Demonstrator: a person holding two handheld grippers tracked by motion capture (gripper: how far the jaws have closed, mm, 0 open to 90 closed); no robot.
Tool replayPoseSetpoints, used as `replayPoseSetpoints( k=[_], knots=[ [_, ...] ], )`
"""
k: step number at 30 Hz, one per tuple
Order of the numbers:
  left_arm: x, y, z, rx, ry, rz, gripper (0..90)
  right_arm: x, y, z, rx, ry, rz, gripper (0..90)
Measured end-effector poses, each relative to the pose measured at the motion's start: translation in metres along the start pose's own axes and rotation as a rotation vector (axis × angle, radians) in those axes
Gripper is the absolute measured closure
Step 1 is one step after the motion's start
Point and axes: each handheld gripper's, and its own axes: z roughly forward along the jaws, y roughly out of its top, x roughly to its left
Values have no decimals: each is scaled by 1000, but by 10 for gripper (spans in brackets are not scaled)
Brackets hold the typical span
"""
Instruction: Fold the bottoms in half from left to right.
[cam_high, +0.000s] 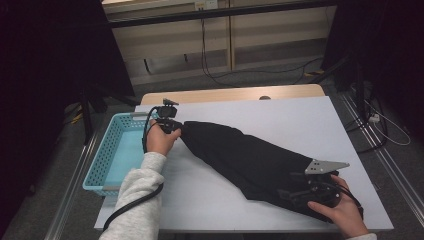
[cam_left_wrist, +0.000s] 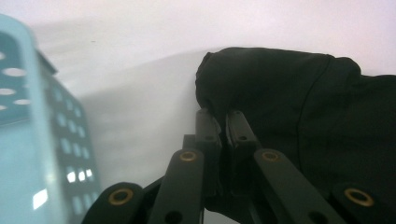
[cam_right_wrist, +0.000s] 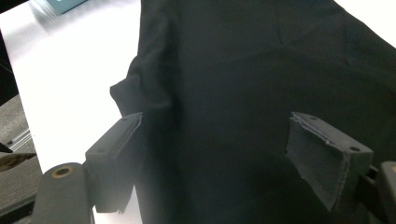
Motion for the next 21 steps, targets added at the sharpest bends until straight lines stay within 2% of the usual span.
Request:
replayPoseSetpoints(
  k=[9,13,21],
  knots=[
    [8,6,-11,-20,24,-7,859,0,0,0,-2,2,0,207],
    [-2,5,-10,-22,4,18,858,0,0,1,2,2,1,207],
    [-34,-1,-2,-7,-94,94,857,1,0,1,6,5,-3,206]
  ],
)
